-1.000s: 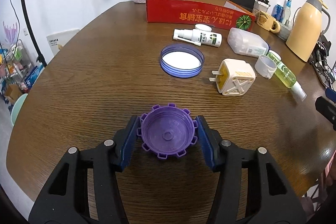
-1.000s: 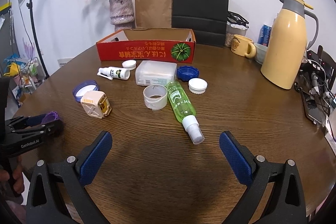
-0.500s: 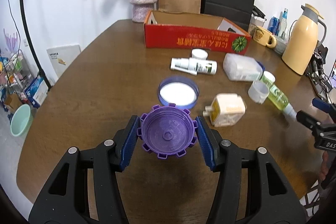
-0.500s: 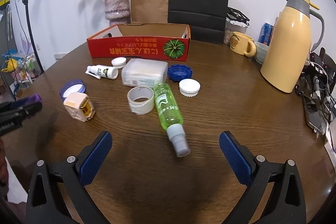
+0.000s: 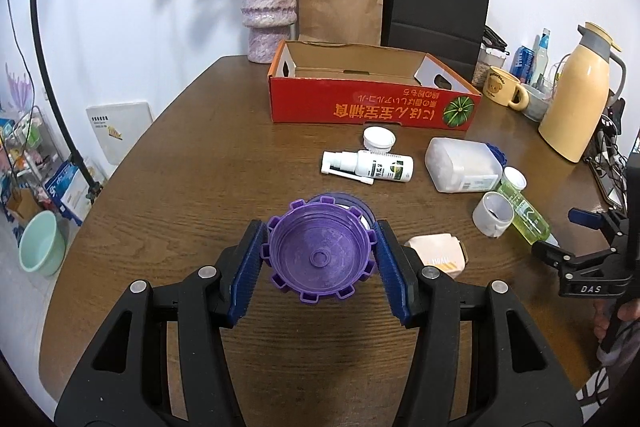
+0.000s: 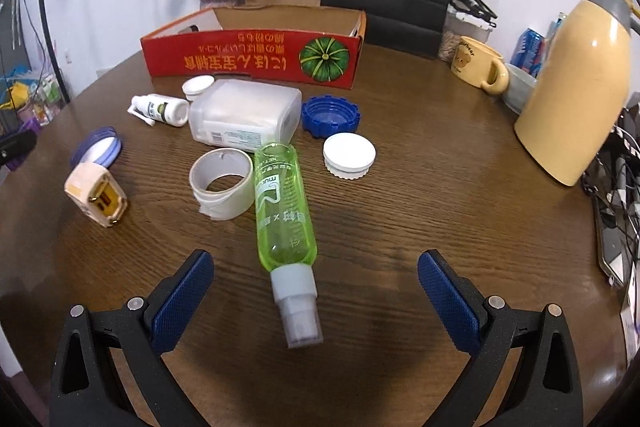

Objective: Organize rigid objects
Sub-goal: 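Grasp the green spray bottle with the right tool while the left tool holds the purple cap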

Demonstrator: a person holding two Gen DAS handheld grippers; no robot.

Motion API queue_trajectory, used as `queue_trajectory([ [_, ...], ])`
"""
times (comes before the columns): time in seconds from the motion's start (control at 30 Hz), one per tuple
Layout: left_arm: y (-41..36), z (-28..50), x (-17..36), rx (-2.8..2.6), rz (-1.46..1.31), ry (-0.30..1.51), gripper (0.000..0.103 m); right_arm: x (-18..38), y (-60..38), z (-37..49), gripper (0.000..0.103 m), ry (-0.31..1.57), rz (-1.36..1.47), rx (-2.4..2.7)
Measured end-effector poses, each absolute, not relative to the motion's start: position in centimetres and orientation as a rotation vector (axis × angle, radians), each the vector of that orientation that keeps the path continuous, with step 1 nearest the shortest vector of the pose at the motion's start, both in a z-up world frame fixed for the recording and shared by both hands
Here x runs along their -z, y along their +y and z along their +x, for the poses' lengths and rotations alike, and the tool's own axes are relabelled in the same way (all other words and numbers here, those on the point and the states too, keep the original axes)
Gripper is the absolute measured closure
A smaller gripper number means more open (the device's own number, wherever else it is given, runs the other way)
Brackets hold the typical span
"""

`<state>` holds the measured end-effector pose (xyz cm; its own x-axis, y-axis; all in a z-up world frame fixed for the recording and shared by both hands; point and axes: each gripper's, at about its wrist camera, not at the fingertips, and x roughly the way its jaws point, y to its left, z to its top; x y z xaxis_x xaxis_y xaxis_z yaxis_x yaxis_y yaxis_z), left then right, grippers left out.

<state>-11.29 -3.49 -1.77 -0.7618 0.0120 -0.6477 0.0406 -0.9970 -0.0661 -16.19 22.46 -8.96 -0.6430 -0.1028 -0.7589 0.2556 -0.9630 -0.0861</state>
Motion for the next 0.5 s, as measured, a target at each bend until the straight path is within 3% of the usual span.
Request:
queue_trajectory([
  [0.13, -3.5, -11.7, 2.0, 2.928, 1.086, 0.120, 0.053, 9.4, 22.5, -17.2, 0.000, 0.284, 1.233, 2.653],
  [0.33, -3.6, -12.3, 2.3, 2.926, 1.099, 0.130, 0.053, 9.9, 22.2, -18.8, 0.022, 0.288, 1.260, 2.611],
  [0.43, -3.6, -12.4, 2.3, 2.927, 1.099, 0.131, 0.053, 10.1, 21.8, -19.4, 0.044, 0.269, 1.271, 2.575],
  [0.47, -3.6, -12.3, 2.3, 2.926, 1.099, 0.130, 0.053, 10.0, 21.6, -19.5, 0.062, 0.254, 1.266, 2.553],
  [0.5, -3.6, -12.4, 2.3, 2.925, 1.099, 0.129, 0.053, 10.0, 21.5, -19.5, 0.068, 0.256, 1.266, 2.550],
])
